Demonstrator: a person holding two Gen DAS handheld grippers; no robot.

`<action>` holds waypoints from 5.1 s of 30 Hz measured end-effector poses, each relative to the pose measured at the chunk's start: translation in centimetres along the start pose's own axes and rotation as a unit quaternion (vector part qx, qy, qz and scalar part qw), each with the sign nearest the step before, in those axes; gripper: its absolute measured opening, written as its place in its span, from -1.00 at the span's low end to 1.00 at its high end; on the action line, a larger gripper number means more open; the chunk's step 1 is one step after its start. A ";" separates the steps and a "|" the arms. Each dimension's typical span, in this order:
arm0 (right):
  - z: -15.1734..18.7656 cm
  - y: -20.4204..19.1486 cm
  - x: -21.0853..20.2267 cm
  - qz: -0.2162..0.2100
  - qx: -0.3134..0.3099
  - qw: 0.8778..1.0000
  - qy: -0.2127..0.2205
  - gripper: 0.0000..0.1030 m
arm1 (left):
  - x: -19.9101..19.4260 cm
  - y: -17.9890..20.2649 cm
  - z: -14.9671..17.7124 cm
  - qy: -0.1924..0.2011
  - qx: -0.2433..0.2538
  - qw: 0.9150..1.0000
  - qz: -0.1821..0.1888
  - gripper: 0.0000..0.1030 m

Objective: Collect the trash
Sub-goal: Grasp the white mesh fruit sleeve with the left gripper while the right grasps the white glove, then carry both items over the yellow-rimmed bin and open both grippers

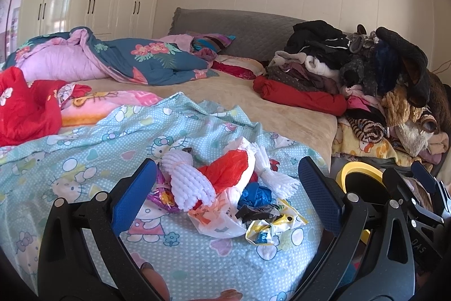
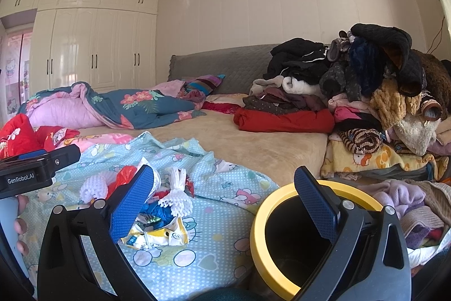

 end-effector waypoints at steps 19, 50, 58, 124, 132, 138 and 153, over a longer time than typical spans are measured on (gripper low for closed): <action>-1.8 -5.0 2.9 -0.091 -0.026 0.995 -0.016 0.88 | 0.7 -6.2 -1.0 0.011 -0.058 0.997 -0.047 0.79; 1.2 -3.6 15.1 -0.110 0.000 0.975 -0.192 0.88 | 9.6 -6.1 -1.0 -0.097 -0.084 0.992 0.023 0.79; 3.4 -4.3 17.6 -0.138 -0.006 0.959 -0.249 0.86 | 11.6 -6.2 0.7 -0.146 -0.087 0.985 0.028 0.79; 0.4 10.2 5.7 -0.133 0.072 0.969 -0.195 -0.68 | 5.9 10.4 -2.4 -0.095 -0.039 0.984 0.146 -0.55; 1.2 13.4 4.7 -0.107 0.093 0.970 -0.196 -0.67 | 6.2 13.9 -1.0 -0.114 -0.012 0.979 0.170 -0.55; 1.9 15.8 3.8 -0.085 0.107 0.970 -0.200 -0.67 | 6.4 16.3 -0.3 -0.124 0.006 0.975 0.186 -0.55; 4.3 21.5 3.1 -0.015 0.172 0.958 -0.229 -0.63 | 8.5 22.8 3.7 -0.177 0.072 0.952 0.238 -0.53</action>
Point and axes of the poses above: each gripper's, at about its wrist camera, not at the fingertips, and x roughly the way its jaws point, y to its right, z to its underside, the point moved 3 cm from there along x, roughly the way its jaws point, and after that the axes turned 1 degree about -z, right-handed, at the moved point
